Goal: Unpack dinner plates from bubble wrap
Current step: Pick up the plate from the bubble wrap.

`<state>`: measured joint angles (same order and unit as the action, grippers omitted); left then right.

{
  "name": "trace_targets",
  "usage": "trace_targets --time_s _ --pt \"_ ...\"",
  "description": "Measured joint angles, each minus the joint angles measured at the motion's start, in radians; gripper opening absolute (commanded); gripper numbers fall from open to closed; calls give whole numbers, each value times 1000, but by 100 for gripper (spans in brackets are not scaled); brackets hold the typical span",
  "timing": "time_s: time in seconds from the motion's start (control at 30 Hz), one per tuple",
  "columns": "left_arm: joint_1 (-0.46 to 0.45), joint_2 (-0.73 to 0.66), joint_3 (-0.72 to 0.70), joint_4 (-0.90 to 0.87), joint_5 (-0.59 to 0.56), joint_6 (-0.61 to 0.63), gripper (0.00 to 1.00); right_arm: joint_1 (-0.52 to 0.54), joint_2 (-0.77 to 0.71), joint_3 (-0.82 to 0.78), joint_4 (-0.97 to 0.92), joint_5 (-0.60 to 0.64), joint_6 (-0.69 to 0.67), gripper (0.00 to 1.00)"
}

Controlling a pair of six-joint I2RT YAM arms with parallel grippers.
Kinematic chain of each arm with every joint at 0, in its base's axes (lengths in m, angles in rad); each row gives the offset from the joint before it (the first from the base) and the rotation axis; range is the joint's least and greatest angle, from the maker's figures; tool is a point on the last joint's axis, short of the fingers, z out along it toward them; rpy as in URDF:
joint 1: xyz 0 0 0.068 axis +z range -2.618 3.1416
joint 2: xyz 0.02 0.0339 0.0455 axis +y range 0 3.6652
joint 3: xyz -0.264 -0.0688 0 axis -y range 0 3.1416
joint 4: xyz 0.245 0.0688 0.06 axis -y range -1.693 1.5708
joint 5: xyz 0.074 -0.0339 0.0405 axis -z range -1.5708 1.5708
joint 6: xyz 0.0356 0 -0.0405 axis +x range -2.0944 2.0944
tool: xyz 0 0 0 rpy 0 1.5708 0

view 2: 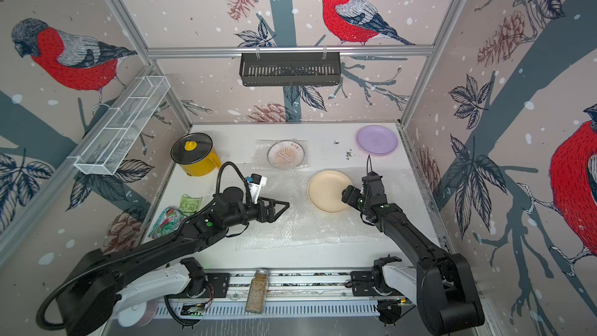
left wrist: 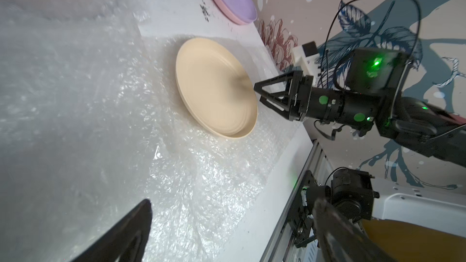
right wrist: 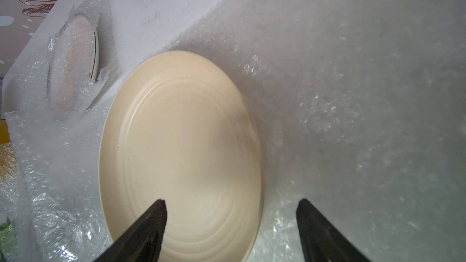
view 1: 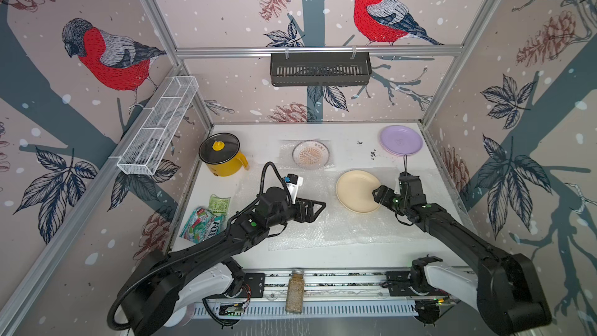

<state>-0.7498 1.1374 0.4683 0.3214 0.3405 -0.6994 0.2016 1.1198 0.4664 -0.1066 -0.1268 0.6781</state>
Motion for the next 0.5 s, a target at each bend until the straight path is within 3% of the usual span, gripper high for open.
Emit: trace_targets --time_s 0.27,0.5 --pt "-4 196 30 65 0 4 98 -13 37 -4 29 35 -1 69" --pt "-4 265 -2 77 -15 3 98 -13 106 22 48 44 -4 46"
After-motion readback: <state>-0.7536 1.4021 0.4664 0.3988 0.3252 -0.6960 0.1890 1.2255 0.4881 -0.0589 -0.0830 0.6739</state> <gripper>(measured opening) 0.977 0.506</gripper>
